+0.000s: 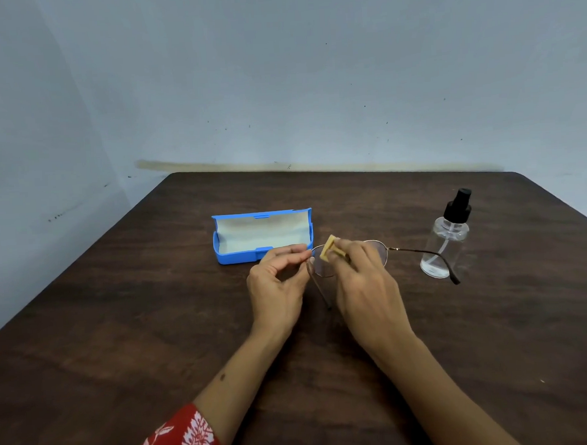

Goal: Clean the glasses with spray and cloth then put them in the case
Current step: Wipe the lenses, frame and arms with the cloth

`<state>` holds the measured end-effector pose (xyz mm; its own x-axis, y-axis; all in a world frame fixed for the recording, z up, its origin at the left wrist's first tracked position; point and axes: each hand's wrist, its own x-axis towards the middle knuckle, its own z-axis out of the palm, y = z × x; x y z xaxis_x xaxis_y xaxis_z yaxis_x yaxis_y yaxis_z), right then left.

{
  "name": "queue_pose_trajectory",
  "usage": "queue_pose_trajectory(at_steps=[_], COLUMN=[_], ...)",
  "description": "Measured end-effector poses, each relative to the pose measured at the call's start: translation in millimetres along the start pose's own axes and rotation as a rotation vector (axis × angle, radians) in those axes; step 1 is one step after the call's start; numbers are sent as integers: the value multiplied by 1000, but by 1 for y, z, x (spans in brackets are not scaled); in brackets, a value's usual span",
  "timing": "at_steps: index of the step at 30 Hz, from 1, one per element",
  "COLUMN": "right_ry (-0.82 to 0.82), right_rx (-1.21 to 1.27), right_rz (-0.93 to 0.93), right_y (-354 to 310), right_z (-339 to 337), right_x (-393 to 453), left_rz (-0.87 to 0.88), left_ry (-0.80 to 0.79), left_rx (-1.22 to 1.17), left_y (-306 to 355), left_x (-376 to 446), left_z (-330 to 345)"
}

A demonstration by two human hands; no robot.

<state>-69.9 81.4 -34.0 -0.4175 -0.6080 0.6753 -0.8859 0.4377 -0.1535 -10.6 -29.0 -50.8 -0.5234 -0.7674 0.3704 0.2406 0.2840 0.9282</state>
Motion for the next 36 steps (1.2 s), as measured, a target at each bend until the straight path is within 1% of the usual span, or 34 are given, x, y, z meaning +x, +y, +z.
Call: queue_pose_trajectory(at_steps=[3,7,9,12,14,18,22,26,30,33,34,36], right_ry=[-33,-11,-5,-59,-66,-31,-84,-69,-112,-155,-155,-117], right_rx=[8,-11,-27,-3,16,-3,-15,2,46,59,76,119], right_rz=[-66,31,8,-42,-28,9,-42,-61,-64,-35,-1,131], right_y=[-5,0,-2,-7,-6,-2,-7,-10,-10,-5,-3,4], right_z=[2,-1,0,4,3,-2,2,4,1,-1,-1,-3], right_x=[-5,1,1,-5,-4,2,-3,-6,-8,-10,-11,-11], left_rz=[-8,4,10,8,3,7,-22,-88,-114,-119,-123,-135], left_ry=[3,-9,-7,2,0,-5,34,73,93,128,148,194], left_rx=[-7,10,18,8,2,1,-41,-88,-86,-72,-77,-94], left_y=[0,0,0,0,0,-1,-3,-6,-8,-8,-8,-8], left_x=[0,0,0,0,0,0,3,5,6,6,7,9], left_z=[0,0,0,0,0,0,0,-2,-3,-5,-5,-7])
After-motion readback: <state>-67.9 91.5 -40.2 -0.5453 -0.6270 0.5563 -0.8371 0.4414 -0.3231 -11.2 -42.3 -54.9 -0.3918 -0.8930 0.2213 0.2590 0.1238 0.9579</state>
